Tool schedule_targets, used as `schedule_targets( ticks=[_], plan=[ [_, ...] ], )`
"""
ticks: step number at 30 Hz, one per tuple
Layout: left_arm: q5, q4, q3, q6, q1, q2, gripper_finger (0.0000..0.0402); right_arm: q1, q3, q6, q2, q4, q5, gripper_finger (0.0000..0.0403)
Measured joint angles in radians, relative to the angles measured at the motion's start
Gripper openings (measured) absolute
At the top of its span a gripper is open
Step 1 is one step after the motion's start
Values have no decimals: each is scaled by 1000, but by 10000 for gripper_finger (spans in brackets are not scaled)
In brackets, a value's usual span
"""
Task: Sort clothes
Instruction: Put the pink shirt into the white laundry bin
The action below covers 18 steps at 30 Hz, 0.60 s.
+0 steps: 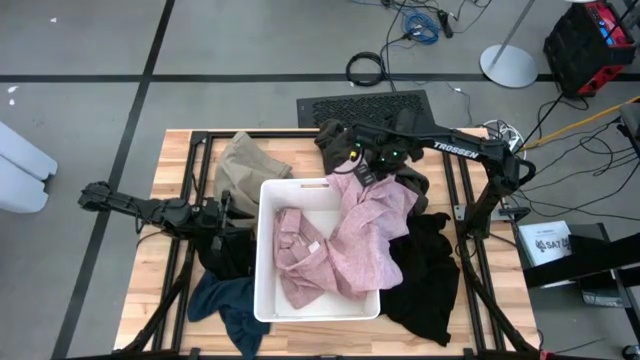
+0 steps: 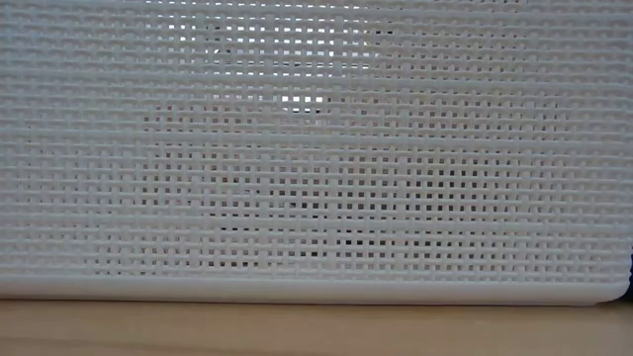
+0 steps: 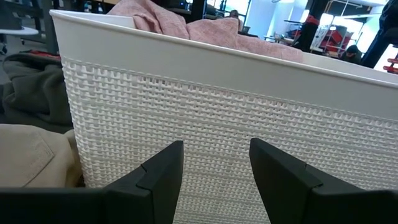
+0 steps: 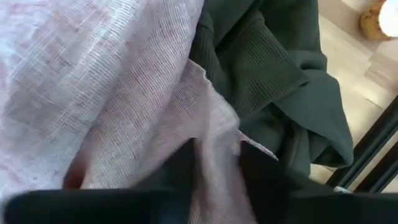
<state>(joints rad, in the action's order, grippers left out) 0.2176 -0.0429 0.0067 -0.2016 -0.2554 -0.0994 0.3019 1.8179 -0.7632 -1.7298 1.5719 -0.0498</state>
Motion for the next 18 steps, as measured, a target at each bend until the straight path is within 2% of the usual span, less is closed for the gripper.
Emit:
schedule_targets(
  ticks=[2,6,10,18],
  plan=[
    [0,0,0,0,0,0,193,0,12,20,0,-5,0,16],
    [0,0,0,0,0,0,193,0,67,27,0,-14,21,6],
    [0,0,0,0,0,0,193,0,196,53,2,-65,46,1],
    [0,0,0,2,0,-2,193,-22,523,143,4,-336,167,0]
  ],
)
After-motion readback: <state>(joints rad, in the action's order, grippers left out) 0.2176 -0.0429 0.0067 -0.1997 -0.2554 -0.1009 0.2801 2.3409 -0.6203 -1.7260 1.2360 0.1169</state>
